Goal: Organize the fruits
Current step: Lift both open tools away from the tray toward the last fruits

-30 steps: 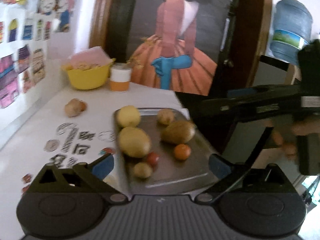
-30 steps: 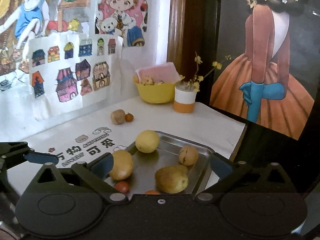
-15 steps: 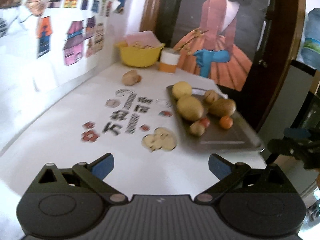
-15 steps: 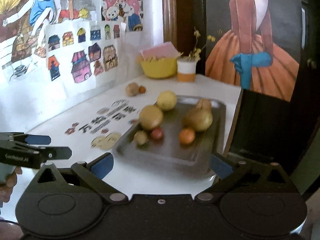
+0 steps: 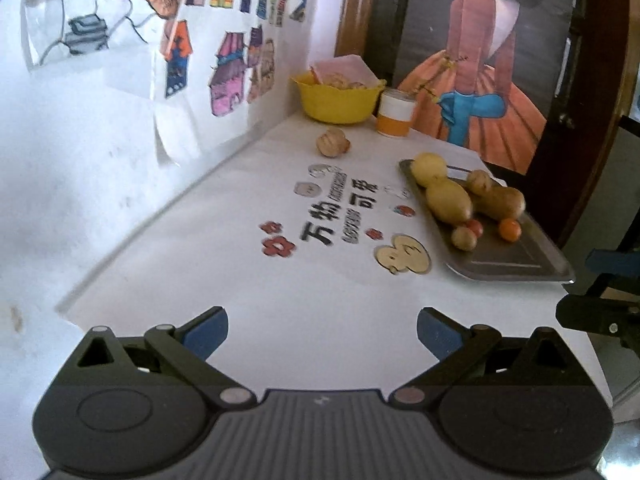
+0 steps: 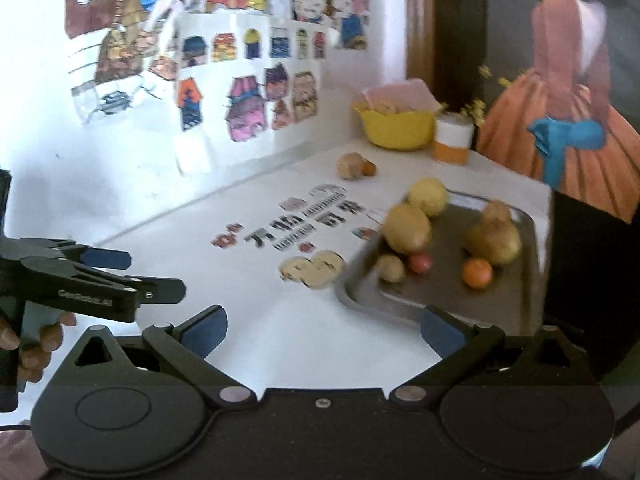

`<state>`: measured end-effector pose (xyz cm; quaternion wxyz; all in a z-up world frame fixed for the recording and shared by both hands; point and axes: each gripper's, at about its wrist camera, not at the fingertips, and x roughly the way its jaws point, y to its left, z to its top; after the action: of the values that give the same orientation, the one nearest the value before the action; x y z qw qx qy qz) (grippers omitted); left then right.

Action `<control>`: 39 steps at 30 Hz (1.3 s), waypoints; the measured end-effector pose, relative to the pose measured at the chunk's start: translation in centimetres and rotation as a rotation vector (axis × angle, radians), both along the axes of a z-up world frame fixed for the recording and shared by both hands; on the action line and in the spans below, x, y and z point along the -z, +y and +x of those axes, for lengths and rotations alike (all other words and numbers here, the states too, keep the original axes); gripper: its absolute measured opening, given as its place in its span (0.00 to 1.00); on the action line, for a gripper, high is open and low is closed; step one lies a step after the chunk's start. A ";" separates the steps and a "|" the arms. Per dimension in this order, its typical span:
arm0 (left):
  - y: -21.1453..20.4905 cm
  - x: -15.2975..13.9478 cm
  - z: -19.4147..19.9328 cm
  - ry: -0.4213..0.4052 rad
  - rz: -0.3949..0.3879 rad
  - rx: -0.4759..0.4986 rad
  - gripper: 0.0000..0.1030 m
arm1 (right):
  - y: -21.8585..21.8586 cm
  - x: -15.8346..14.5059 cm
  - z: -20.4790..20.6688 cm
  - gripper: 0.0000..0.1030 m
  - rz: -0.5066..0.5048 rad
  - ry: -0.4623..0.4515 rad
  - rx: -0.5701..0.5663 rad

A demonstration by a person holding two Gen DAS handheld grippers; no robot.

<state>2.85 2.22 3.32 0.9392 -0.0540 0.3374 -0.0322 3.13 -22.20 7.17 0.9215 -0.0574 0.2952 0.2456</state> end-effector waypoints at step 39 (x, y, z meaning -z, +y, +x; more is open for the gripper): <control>-2.2 -2.0 29.6 -0.098 0.087 0.081 0.99 | 1.7 -0.8 34.4 0.99 -0.234 -0.082 -0.336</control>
<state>32.40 0.00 5.35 0.9541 0.0022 0.2939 -0.0580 37.49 -20.55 7.92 0.8659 -0.2224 0.2704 0.3572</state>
